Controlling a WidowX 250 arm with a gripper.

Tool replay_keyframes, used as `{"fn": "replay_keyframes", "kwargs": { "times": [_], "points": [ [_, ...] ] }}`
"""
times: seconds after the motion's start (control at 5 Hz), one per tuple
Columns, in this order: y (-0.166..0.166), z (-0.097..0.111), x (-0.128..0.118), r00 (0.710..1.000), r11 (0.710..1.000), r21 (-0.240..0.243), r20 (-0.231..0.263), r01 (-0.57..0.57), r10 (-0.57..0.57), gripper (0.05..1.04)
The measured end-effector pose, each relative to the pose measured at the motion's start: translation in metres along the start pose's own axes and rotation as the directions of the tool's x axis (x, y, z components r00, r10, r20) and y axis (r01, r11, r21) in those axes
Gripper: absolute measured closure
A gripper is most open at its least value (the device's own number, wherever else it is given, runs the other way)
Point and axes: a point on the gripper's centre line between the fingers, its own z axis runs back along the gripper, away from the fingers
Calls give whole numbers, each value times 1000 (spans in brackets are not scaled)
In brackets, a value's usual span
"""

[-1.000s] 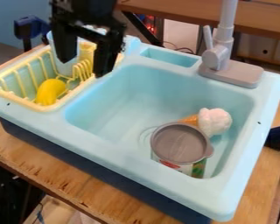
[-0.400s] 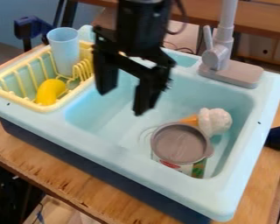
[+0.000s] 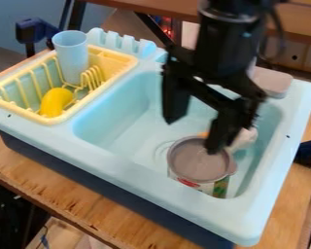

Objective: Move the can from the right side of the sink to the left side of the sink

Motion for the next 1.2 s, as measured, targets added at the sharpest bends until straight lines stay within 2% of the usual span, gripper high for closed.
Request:
{"fn": "replay_keyframes", "kwargs": {
  "times": [0.4,0.8,1.2],
  "points": [
    [-27,-13,4,996,997,21,-48,71,-70,81],
    [-27,-27,8,991,996,65,-124,64,-55,81],
    [-23,-31,12,985,991,99,-156,89,-72,81]
  ]
}}
